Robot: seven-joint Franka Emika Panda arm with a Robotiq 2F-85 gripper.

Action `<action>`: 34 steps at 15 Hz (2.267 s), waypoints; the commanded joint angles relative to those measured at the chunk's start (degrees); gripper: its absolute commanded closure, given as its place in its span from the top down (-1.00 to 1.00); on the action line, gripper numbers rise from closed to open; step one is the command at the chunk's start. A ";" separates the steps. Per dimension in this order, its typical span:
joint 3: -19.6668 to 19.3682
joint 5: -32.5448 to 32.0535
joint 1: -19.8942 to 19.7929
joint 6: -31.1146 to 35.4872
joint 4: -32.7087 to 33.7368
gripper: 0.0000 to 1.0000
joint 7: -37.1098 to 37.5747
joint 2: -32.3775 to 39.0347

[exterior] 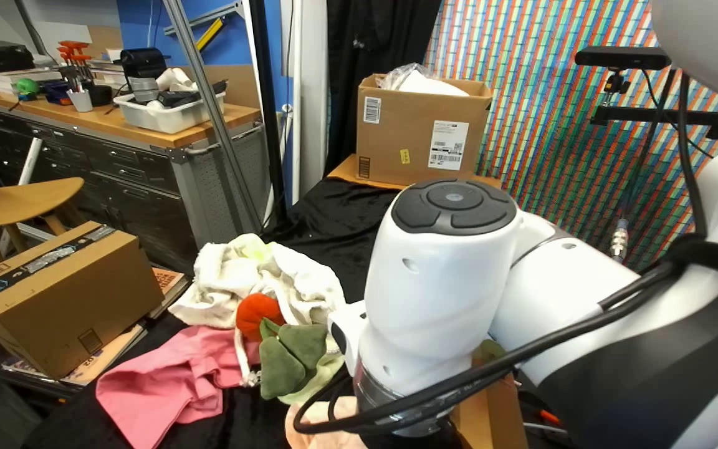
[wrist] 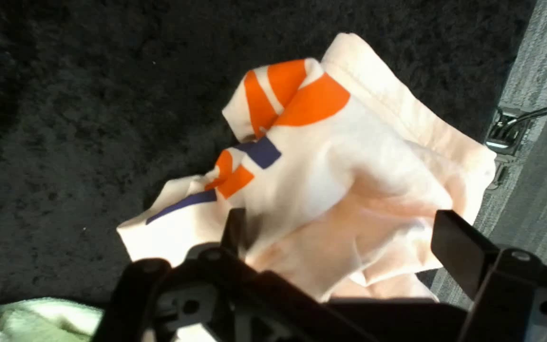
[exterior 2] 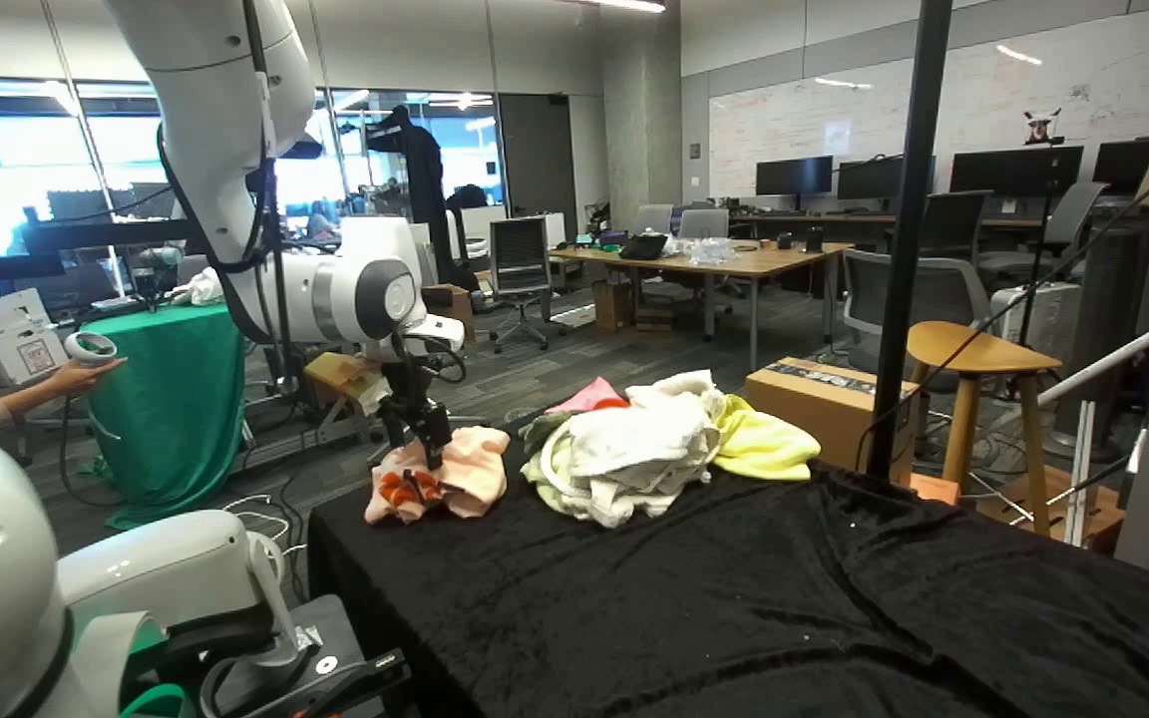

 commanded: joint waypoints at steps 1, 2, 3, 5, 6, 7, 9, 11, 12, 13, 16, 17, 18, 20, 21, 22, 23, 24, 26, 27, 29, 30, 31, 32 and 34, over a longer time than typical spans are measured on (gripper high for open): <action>-2.04 -1.99 2.11 1.70 2.81 1.00 2.13 2.83; -2.54 -2.39 2.50 1.97 3.17 1.00 2.50 3.48; -2.84 -2.29 2.77 2.21 3.46 1.00 2.44 4.09; -3.51 -2.06 3.34 2.47 3.95 1.00 2.30 5.33; -3.95 -2.13 3.69 2.46 4.12 1.00 2.38 5.82; -4.25 -2.04 3.97 2.38 4.21 1.00 2.25 6.12; -4.88 -1.91 4.51 2.21 4.51 1.00 2.15 6.78; -4.99 -1.27 4.68 2.14 4.60 0.98 1.38 7.02; -4.80 -0.81 4.52 1.98 4.60 0.75 0.89 7.06; -4.94 -0.87 4.61 2.03 4.48 0.48 1.02 6.98; -4.86 -0.61 4.42 2.01 4.31 -0.01 0.82 6.63; -4.93 -0.67 4.43 1.96 4.26 -0.14 0.87 6.44; -4.90 -0.62 4.39 1.87 4.19 -0.29 0.83 6.20; -4.75 -0.33 4.19 1.86 4.20 -0.63 0.59 6.05; -4.70 -0.25 4.12 1.80 4.21 -0.80 0.48 5.91; -4.16 0.47 3.69 1.68 4.27 -0.83 -0.27 5.85; -4.35 0.26 3.81 1.62 4.24 -0.90 -0.10 5.61; -4.08 0.62 3.57 1.50 4.21 -0.90 -0.52 5.34; -3.92 1.08 3.36 1.22 4.02 -0.83 -0.67 4.33; -3.94 1.19 3.27 1.11 3.92 -0.85 -0.59 3.69; -2.61 3.44 1.91 0.80 3.77 -0.84 -2.32 2.21; -2.47 4.27 1.53 0.68 3.65 -0.83 -2.66 1.26; -2.02 5.58 0.92 0.53 3.65 -0.83 -3.65 0.48; -1.40 7.36 0.14 0.36 3.63 -0.84 -4.91 -0.45; -1.06 9.83 -0.94 0.07 3.59 -0.84 -6.58 -2.37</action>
